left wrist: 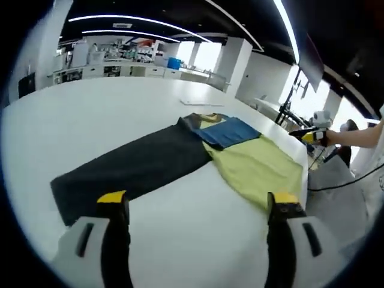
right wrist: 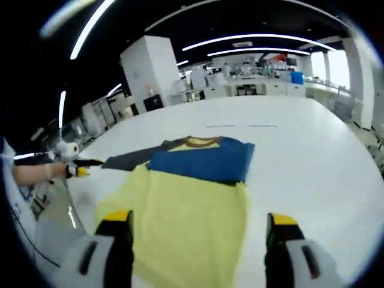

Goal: Fold the garment on the visible template until the final outline fits inside the template.

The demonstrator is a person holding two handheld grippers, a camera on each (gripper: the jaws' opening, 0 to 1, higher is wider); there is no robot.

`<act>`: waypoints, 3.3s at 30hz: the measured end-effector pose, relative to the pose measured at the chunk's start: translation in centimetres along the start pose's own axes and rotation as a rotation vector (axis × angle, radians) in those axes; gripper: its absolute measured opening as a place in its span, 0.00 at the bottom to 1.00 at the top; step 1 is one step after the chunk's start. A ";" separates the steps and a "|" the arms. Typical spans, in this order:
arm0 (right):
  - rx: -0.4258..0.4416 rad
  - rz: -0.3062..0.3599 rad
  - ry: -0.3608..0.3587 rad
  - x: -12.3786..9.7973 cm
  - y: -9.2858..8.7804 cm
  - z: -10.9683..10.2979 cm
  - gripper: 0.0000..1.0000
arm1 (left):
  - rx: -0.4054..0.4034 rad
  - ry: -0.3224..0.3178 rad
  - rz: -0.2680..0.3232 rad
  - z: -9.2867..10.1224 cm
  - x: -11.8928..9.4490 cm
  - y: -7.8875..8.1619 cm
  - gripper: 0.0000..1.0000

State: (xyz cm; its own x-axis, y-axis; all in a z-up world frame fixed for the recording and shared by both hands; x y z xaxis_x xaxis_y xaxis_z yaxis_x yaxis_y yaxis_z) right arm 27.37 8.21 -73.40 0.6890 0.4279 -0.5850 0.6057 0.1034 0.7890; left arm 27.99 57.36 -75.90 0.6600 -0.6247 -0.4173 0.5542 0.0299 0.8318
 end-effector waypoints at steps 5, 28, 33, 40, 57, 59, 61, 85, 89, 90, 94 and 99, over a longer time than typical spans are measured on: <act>0.023 -0.002 -0.003 -0.6 -0.7 0.0 0.91 | -0.033 0.087 0.003 -3.6 -2.0 -0.5 0.91; 0.092 0.023 -0.061 -2.6 -1.3 2.0 0.89 | -0.262 0.495 0.038 -11.6 -5.0 -3.1 0.39; 0.102 0.027 -0.056 -2.5 -1.2 1.7 0.89 | -0.302 0.553 0.040 -12.4 -5.6 -3.1 0.21; 0.093 0.016 -0.052 -2.4 -1.3 1.3 0.88 | -0.400 0.545 0.049 -13.0 -5.3 -3.4 0.03; 0.105 0.040 -0.035 -3.0 -0.8 1.8 0.86 | -0.397 0.479 0.101 -10.1 -4.6 -0.1 0.00; 0.103 0.043 -0.029 -3.1 -0.9 1.8 0.85 | -0.386 0.464 0.120 -9.3 -4.6 1.4 0.00; 0.098 0.058 -0.024 -3.2 -0.7 1.8 0.84 | -0.388 0.387 0.138 -8.9 -3.4 2.2 0.00; 0.066 0.061 0.101 -4.7 -1.1 5.7 0.88 | -0.202 0.186 0.063 1.7 8.9 10.3 0.00; 0.077 0.064 0.117 -4.6 -1.3 6.9 0.87 | -0.212 0.170 0.067 3.8 11.3 10.6 0.00; 0.078 0.064 0.120 -4.5 -1.3 7.0 0.87 | -0.215 0.169 0.069 3.8 11.6 10.7 0.00; 0.076 0.056 0.134 -4.4 -1.6 7.7 0.87 | -0.219 0.140 0.069 5.9 13.7 11.3 0.00; 0.088 0.056 0.146 -3.8 -1.8 9.1 0.87 | -0.215 0.093 0.068 8.2 16.7 12.4 0.00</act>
State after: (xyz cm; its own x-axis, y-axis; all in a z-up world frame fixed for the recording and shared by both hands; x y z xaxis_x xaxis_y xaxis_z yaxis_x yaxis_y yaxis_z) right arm 27.26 -1.76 -74.29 0.6613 0.5573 -0.5021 0.6048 -0.0001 0.7964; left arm 41.69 40.87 -69.59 0.7375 -0.5416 -0.4034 0.5957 0.2404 0.7664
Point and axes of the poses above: the point that each gripper's makers call its tool centre point, and the gripper's own axes: x roughly forward along the fingers, z roughly to its right, y roughly out of its top, the point moved 4 cm from there along -x, roughly backward along the fingers, and after that the axes turned 6 degrees about -y, right-handed, at the moved point
